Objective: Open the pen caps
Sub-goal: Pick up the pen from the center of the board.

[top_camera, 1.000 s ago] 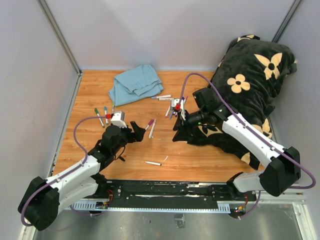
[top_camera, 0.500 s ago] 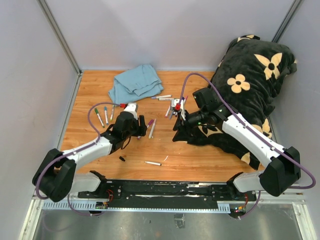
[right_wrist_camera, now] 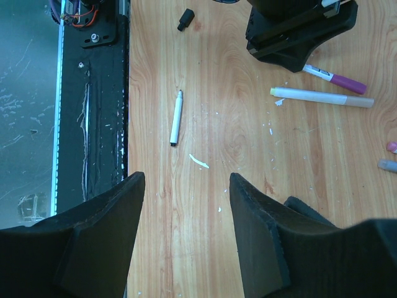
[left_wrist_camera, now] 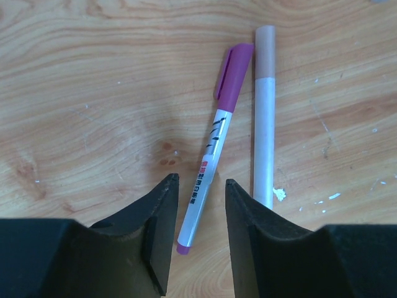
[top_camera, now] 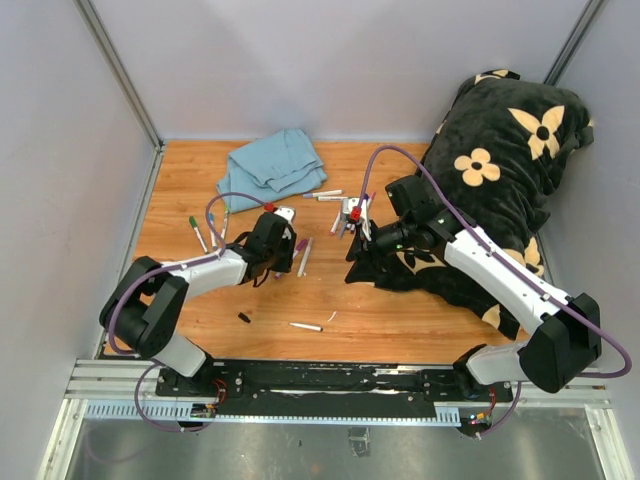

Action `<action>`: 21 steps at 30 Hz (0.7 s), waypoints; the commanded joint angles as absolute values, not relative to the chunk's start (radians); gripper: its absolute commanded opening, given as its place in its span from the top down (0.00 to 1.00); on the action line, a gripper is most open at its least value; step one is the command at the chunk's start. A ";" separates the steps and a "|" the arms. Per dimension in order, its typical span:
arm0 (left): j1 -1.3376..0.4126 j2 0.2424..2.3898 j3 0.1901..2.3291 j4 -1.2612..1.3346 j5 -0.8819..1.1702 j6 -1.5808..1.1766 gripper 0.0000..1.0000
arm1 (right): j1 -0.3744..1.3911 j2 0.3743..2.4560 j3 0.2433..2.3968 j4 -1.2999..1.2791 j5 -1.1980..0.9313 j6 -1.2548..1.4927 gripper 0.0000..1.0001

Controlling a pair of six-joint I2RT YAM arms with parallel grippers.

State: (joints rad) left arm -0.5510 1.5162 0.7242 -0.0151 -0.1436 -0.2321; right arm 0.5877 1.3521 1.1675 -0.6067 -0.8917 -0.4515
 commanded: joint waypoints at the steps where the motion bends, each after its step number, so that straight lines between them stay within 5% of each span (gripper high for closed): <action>1: -0.543 1.548 0.760 -0.056 -0.127 -0.195 0.59 | 0.564 1.346 1.155 -0.614 -0.918 -0.476 0.42; 14: -0.543 1.601 0.785 -0.100 -0.125 -0.190 0.74 | 0.564 1.342 1.154 -0.614 -0.920 -0.476 0.42; 21: -0.543 1.595 0.787 -0.115 -0.131 -0.201 0.95 | 0.563 1.334 1.154 -0.614 -0.923 -0.476 0.42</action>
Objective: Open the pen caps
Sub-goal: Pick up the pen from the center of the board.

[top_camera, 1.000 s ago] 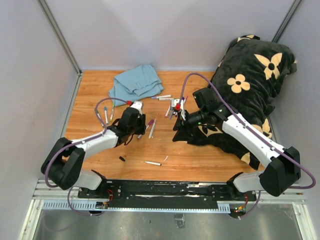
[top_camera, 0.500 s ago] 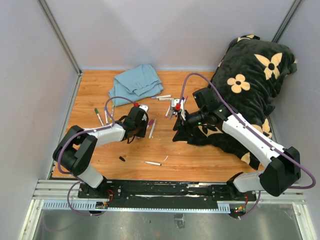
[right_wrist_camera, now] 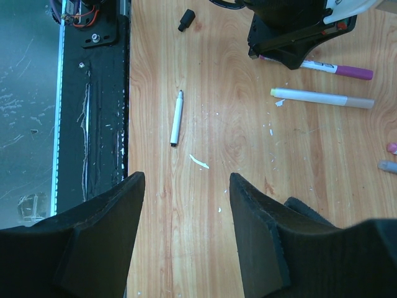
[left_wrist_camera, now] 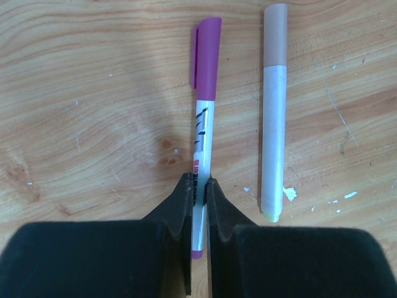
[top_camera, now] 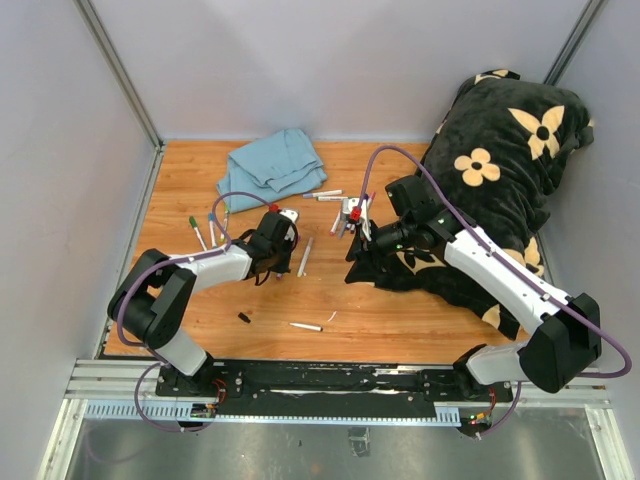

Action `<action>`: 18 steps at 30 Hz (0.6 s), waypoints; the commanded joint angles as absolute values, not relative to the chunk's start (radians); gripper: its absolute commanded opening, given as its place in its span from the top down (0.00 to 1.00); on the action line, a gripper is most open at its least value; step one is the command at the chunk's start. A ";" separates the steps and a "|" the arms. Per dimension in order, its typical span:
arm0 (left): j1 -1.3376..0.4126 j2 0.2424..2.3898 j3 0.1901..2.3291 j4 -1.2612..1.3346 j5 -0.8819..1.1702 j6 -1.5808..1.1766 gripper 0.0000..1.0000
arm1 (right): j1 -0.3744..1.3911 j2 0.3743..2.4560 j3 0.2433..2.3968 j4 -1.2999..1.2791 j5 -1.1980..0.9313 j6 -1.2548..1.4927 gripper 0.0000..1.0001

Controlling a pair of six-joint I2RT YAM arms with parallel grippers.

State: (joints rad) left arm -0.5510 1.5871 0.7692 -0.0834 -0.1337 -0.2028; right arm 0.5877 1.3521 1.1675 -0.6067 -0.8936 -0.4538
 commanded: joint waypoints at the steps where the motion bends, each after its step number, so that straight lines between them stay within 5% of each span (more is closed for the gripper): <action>1: -0.543 1.592 0.786 -0.116 -0.136 -0.204 0.97 | 0.563 1.333 1.154 -0.614 -0.923 -0.476 0.42; 18: -0.543 1.285 0.612 -0.010 -0.163 -0.347 1.00 | 0.555 1.315 1.149 -0.614 -0.946 -0.482 0.41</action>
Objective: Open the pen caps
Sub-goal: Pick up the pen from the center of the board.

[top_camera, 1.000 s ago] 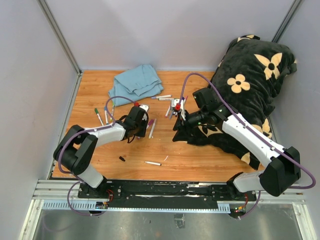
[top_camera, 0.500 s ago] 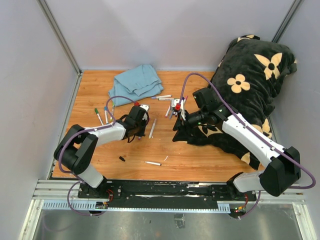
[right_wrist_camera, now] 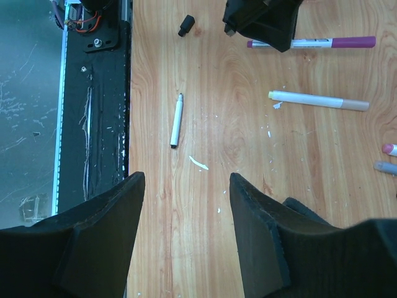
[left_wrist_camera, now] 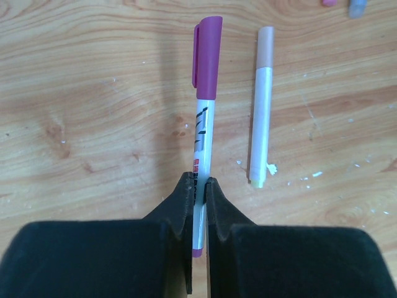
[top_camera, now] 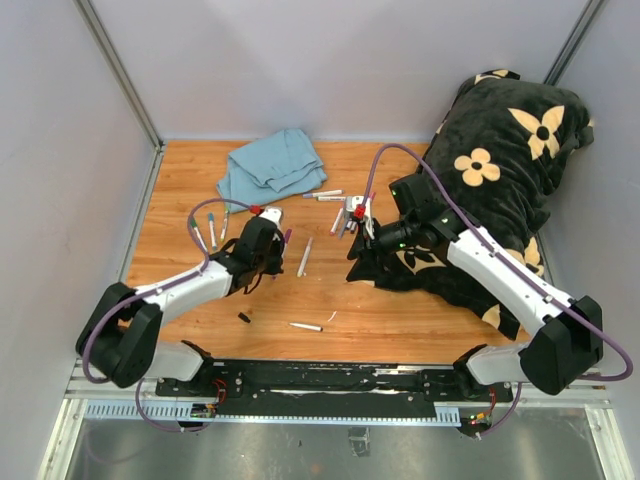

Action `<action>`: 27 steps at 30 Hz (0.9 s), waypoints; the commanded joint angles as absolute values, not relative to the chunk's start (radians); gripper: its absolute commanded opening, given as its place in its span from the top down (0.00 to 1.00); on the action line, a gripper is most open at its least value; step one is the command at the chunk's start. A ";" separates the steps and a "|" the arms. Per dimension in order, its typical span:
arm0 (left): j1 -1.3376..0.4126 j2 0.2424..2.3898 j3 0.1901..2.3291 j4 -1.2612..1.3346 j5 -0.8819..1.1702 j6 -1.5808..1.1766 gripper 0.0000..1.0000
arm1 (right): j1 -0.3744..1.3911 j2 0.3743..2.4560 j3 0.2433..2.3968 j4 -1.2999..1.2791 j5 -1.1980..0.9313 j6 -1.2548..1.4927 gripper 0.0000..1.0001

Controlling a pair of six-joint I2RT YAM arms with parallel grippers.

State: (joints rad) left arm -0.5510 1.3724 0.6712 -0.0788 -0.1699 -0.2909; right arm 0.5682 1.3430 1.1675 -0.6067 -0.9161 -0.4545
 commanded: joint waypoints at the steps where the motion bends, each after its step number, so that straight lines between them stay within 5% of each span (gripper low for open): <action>1: -0.543 1.259 0.594 0.002 -0.155 -0.358 1.00 | 0.555 1.315 1.148 -0.614 -0.949 -0.485 0.41; 27: -0.544 0.883 0.186 0.654 0.296 -0.777 1.00 | 0.556 1.206 1.028 -0.489 -1.041 -0.580 0.36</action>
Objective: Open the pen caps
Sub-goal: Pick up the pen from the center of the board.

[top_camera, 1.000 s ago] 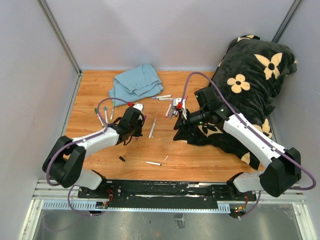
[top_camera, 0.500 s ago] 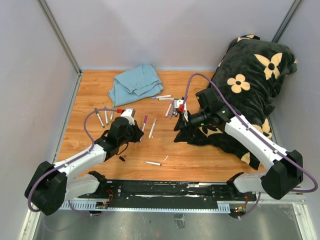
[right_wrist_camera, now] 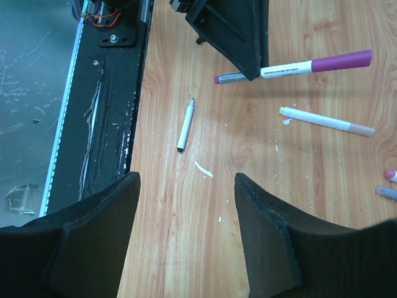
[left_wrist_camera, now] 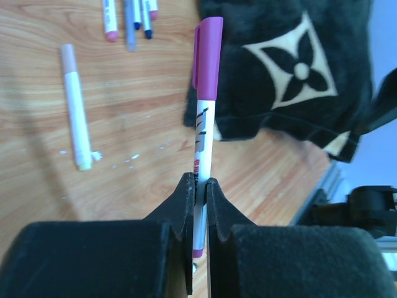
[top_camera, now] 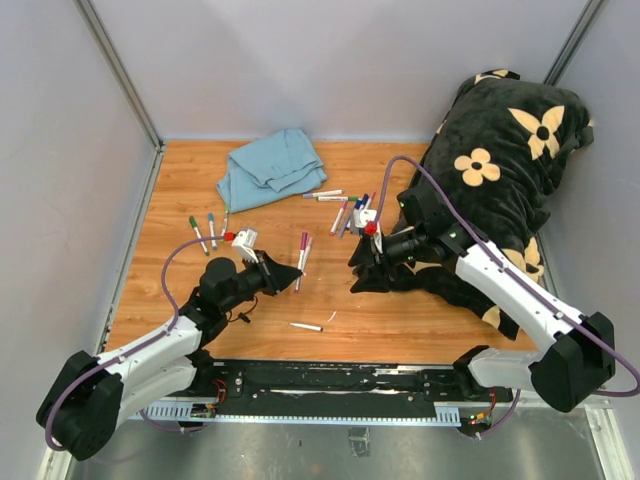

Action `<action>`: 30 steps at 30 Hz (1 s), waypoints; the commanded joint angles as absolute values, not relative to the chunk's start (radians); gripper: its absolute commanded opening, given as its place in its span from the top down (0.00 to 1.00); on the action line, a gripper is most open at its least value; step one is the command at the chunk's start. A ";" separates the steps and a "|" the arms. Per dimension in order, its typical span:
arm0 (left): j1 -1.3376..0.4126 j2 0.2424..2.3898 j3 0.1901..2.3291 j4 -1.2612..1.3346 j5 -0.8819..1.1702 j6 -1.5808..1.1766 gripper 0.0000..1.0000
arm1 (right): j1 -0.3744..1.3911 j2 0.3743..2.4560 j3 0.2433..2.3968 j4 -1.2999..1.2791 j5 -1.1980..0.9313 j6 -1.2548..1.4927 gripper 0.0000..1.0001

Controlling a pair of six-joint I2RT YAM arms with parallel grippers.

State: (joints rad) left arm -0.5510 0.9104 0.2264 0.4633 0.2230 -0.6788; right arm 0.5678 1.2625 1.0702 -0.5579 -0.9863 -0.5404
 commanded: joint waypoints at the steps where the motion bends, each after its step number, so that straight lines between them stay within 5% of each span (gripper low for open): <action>1: -0.543 0.880 0.172 0.681 0.296 -0.794 1.00 | 0.556 1.198 1.017 -0.474 -1.046 -0.581 0.36; 25: -0.733 0.856 0.079 1.017 -0.010 -0.809 1.00 | 0.562 1.260 0.919 -0.144 -1.020 -0.176 0.36; 30: -0.765 0.885 0.068 1.100 -0.055 -0.811 1.00 | 0.563 1.268 0.861 0.033 -1.024 0.037 0.25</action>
State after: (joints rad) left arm -0.7399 0.8669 0.0856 0.9821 0.0078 -0.8196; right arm 0.5678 1.2579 0.9154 -0.1360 -1.0180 -0.1558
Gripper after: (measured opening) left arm 0.067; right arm 0.706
